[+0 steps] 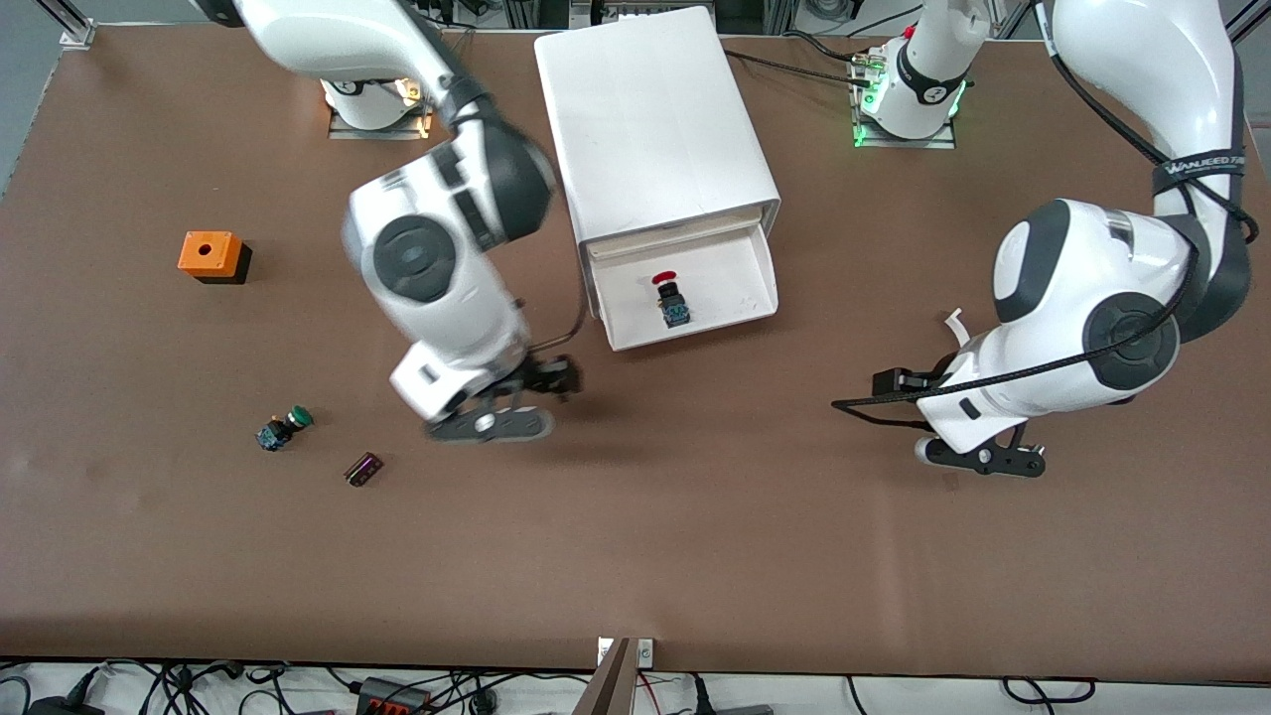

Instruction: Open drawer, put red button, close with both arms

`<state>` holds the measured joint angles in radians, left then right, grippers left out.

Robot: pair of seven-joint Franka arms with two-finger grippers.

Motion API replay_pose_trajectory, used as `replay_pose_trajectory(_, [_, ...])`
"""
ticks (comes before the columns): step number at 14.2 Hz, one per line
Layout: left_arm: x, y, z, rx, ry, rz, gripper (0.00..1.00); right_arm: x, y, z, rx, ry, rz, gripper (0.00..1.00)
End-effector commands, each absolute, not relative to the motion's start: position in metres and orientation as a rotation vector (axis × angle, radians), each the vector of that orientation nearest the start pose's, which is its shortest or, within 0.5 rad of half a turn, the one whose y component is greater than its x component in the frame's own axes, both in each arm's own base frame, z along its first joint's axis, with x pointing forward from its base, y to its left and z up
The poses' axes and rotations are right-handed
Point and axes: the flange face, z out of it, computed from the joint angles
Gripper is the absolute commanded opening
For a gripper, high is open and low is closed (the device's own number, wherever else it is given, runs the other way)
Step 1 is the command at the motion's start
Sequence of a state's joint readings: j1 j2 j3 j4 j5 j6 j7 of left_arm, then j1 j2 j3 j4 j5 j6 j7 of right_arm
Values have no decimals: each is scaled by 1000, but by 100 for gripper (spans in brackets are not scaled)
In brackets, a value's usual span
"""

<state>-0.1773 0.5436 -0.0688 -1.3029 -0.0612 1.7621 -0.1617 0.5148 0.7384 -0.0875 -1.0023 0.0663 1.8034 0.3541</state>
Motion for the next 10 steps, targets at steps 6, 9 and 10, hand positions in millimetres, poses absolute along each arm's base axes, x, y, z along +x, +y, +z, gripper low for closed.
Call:
replay_pose_trajectory(6, [636,-325,330,-3324,-199,-17,100,714,161,465,-3165,-95,64,100])
replay_pose_trajectory(9, [609,-362,305,-3327,-189,-10,100,709,125,493,-3195,-69,69,100])
replay_pose_trajectory(10, [601,-370,302,-3318,-189,16,100,706,112,502,-3197,-42,79,100])
